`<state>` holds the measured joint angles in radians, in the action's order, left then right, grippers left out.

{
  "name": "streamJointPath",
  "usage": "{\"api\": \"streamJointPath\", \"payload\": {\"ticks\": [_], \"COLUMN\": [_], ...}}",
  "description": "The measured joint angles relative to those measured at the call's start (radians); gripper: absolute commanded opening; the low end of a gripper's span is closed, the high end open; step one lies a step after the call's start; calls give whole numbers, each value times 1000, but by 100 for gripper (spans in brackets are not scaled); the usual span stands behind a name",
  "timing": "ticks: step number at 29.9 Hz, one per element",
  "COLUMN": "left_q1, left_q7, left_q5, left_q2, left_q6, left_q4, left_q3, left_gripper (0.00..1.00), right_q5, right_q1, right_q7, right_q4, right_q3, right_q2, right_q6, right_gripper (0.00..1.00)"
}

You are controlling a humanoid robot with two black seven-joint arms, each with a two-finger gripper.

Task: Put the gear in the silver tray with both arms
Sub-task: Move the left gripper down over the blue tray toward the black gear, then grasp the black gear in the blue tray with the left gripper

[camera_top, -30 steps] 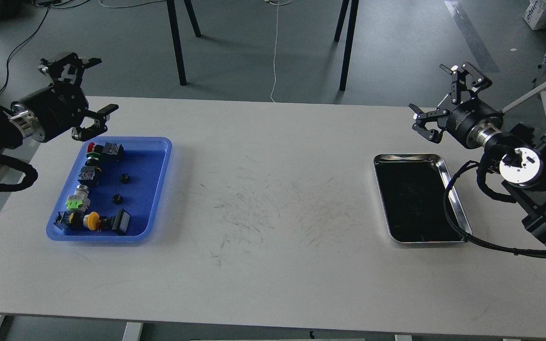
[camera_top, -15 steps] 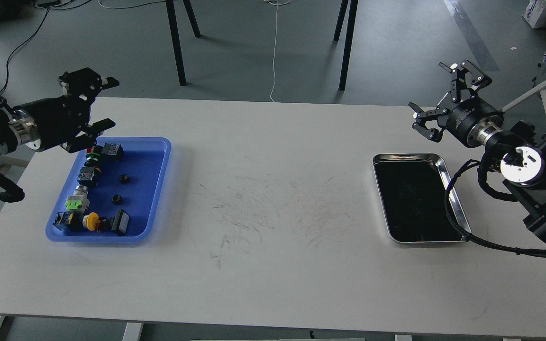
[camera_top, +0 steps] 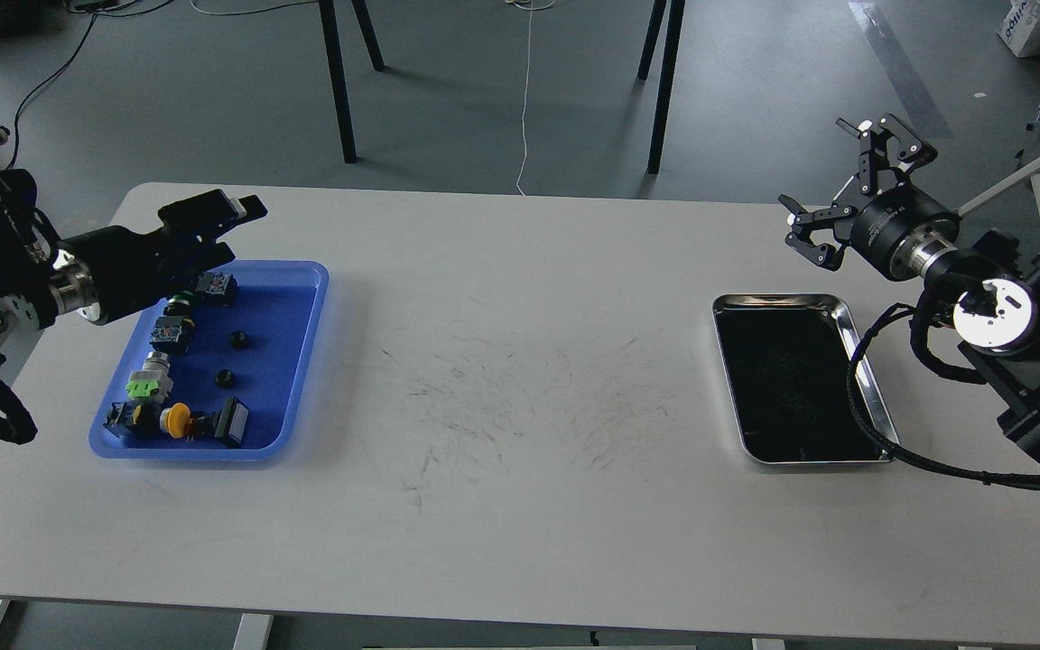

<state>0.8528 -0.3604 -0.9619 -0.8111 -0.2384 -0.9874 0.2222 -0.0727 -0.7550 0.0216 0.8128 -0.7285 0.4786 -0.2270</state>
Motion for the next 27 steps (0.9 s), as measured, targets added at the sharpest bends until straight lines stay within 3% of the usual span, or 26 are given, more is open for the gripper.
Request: {"api": "streamJointPath", "payload": {"ticks": [2,6,9,14,21,27], "left_q1": [0,1,5,0,-7,-9], "left_q7": [40,140,146,98,-82,-112], "left_q5": [-59,-119,-158,-219,-290,-473], "left_q2": [10,15,16,13,9,20], "left_q6": [69,112,113,140,191,241], "left_q4": [3,-1,5,19,49,98], "left_q3": [-21,-90,-122,-154,-183,-233], "left_gripper": [99,99,99,99,99,98], "right_q5": [0,1,1,1,1,1], "right_q1": [0,0,-2,-3,0,0], "right_q7": [0,0,0,0,0,0], "right_q4": [0,3,9,16,23,27], "right_q3": [0,0,0,0,0,0], "right_q2": [0,0,3,7,10,10], "right_q6": [0,0,0,0,0,0], "right_gripper": [99,99,99,99,99,99]}}
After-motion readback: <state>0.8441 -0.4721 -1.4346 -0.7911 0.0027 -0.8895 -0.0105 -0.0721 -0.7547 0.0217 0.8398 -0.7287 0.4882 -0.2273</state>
